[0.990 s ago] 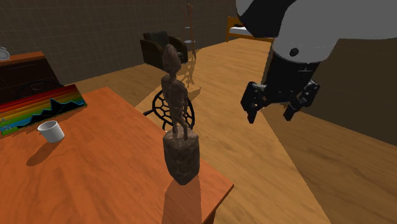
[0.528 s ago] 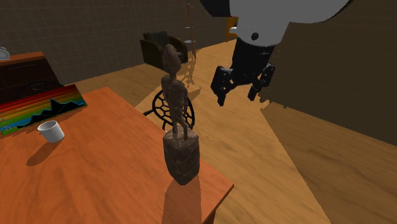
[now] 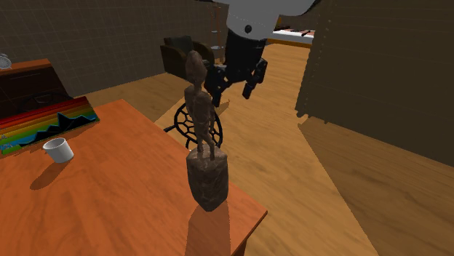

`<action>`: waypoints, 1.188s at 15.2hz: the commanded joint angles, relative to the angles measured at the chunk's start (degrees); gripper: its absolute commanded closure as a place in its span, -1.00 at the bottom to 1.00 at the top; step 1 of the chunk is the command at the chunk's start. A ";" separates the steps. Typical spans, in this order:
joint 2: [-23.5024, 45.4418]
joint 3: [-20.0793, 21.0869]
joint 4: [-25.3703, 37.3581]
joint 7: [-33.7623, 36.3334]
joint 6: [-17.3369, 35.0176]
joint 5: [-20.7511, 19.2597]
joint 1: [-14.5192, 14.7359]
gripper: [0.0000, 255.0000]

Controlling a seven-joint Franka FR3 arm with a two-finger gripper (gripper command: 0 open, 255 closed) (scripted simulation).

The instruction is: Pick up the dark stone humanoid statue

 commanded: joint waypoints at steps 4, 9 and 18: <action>4.95 2.34 7.81 -4.34 -1.69 1.09 2.22 -1.00; 4.55 2.35 3.48 -5.12 2.19 1.45 2.19 -1.00; 4.48 2.35 1.50 -5.54 4.06 1.62 2.17 1.00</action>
